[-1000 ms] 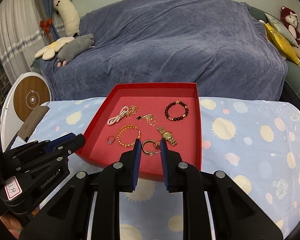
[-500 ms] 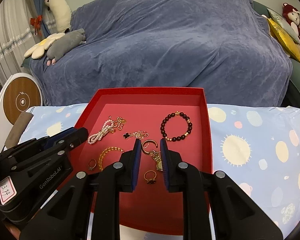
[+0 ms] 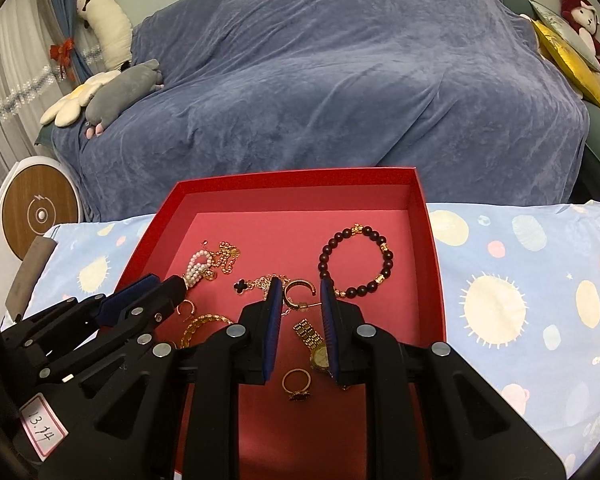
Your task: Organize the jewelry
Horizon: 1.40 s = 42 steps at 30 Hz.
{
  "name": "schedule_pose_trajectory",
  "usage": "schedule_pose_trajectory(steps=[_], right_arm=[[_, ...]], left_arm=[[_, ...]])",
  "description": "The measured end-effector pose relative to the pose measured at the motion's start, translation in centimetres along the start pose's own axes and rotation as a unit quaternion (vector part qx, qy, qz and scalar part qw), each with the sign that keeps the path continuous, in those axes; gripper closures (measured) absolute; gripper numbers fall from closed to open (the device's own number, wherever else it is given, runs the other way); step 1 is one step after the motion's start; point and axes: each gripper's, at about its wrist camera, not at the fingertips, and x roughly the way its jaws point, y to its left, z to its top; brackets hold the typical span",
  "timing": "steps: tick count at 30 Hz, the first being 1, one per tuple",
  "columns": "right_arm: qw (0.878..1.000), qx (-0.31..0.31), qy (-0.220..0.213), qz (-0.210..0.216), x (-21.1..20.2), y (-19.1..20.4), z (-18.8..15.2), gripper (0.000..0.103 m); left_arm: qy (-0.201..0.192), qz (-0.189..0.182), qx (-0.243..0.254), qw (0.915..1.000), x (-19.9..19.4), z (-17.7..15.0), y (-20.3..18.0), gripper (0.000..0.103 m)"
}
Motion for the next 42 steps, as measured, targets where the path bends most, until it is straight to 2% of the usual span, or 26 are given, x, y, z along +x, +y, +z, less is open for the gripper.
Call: schedule_pose_trajectory(steps=[2,4,6,9,14,19,23,26,36,39,42], right_arm=[[1.000,0.001,-0.002,-0.003,0.0,0.0,0.1,0.078],[1.000,0.002,-0.004,-0.008,-0.1,0.0,0.1,0.075],[1.000,0.006,-0.006,-0.015,-0.2,-0.2,0.2,0.067],[1.000,0.013,-0.015,-0.018,-0.8,-0.7,0.5,0.049],[0.999,0.013,-0.034,-0.027,-2.6,-0.7,1.1,0.032],[0.998,0.005,-0.040,-0.042,-5.0,-0.1,1.2,0.020],[0.998,-0.013,-0.043,-0.054,-8.1,1.0,0.9,0.014],[0.997,-0.021,-0.048,-0.057,-10.7,1.8,0.1,0.010],[0.996,-0.045,-0.040,-0.063,-16.9,2.8,-6.0,0.008],[0.996,-0.038,-0.032,-0.069,-17.8,2.6,-7.7,0.008],[0.998,-0.015,-0.031,-0.057,-18.5,2.3,-9.1,0.007]], left_arm=[[-0.002,0.002,-0.003,1.0000,0.0,0.1,0.0,0.066],[-0.007,0.009,-0.001,0.9999,-0.2,0.1,-0.1,0.065],[-0.007,0.016,-0.004,0.9998,-0.2,0.2,0.1,0.059],[-0.011,0.018,-0.020,0.9996,-0.7,0.6,1.0,0.048],[-0.026,0.019,-0.022,0.9992,-2.4,1.1,1.7,0.041],[-0.032,0.028,-0.023,0.9988,-4.9,1.1,2.0,0.034],[-0.029,0.034,-0.023,0.9987,-7.6,1.1,2.4,0.031],[-0.039,0.042,-0.022,0.9981,-10.5,0.5,2.7,0.026],[-0.042,0.040,-0.006,0.9983,-16.9,-5.4,2.4,0.020],[-0.034,0.036,-0.010,0.9987,-17.7,-7.3,2.3,0.019],[-0.039,0.042,-0.011,0.9983,-18.3,-8.8,2.2,0.019]])
